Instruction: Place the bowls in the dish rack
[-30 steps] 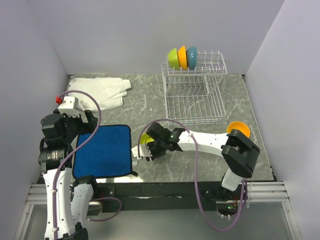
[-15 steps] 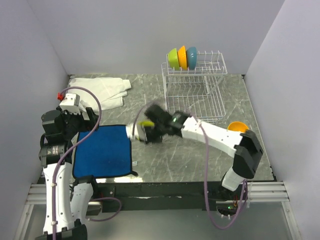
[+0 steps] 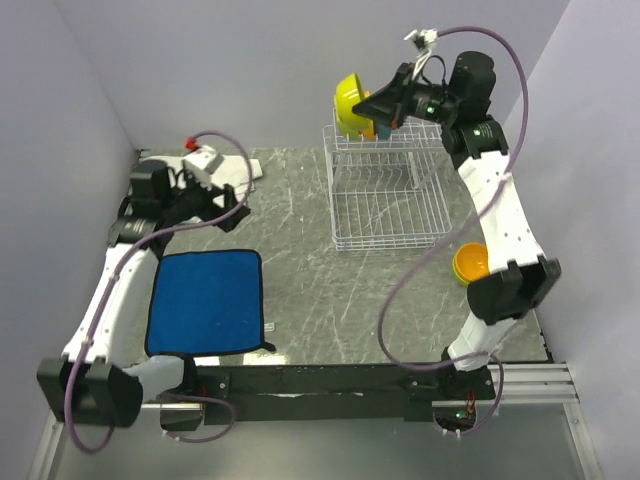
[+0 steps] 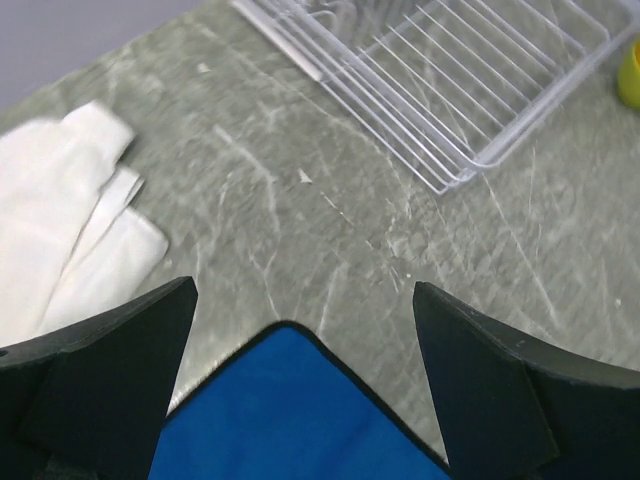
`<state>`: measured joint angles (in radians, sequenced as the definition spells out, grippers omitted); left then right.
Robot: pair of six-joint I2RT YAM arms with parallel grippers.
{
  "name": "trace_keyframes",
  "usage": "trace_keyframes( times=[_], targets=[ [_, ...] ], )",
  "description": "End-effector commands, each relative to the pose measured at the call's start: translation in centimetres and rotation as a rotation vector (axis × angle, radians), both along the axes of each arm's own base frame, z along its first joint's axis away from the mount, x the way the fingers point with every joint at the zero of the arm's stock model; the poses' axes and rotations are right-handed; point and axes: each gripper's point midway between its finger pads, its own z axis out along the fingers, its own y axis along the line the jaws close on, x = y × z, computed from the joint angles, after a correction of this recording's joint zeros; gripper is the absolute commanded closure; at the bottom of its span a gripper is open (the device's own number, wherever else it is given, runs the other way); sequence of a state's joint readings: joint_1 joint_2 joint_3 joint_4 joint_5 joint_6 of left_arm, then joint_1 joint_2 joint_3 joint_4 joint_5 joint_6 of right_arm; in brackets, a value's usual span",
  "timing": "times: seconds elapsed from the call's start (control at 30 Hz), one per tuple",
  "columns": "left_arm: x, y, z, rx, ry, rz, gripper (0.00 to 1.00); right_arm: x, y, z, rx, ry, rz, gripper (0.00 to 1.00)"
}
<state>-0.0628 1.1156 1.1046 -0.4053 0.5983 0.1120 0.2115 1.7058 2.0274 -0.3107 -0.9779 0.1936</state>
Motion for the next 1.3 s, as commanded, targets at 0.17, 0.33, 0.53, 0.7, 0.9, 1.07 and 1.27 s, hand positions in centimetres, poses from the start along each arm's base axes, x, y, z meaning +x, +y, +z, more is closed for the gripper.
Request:
trace_keyframes(
  times=[0.17, 0.33, 0.53, 0.7, 0.9, 1.07, 1.27],
  targets=[
    [3.2, -4.8, -1.1, 0.138, -0.132, -0.300, 0.03, 4.9, -7.5, 0.2, 0.250, 0.244, 0.137, 1.00],
    [4.4, -3.9, -3.8, 0.228, -0.035, -0.289, 0.03, 7.2, -11.2, 0.1, 0.307, 0.241, 0.066, 1.00],
    [5.3, -3.4, -5.9, 0.281, -0.010, -0.293, 0.03, 9.2, -13.4, -1.0, 0.353, 0.244, 0.023, 1.00],
    [6.2, -3.7, -6.6, 0.281, 0.040, -0.286, 0.03, 11.4, -14.1, -2.6, 0.371, 0.283, 0.001, 1.00],
    [6.0, -3.6, -7.5, 0.344, 0.069, -0.324, 0.03, 12.8, -15.0, -3.1, 0.400, 0.291, -0.013, 1.00],
    [6.3, -2.6, -8.1, 0.412, 0.093, -0.320, 0.03, 13.6, -16.3, -3.6, 0.417, 0.288, -0.037, 1.00],
    [6.9, -2.7, -8.7, 0.449, 0.109, -0.325, 0.03, 14.4, -17.0, -4.6, 0.435, 0.303, -0.048, 1.00]
  ],
)
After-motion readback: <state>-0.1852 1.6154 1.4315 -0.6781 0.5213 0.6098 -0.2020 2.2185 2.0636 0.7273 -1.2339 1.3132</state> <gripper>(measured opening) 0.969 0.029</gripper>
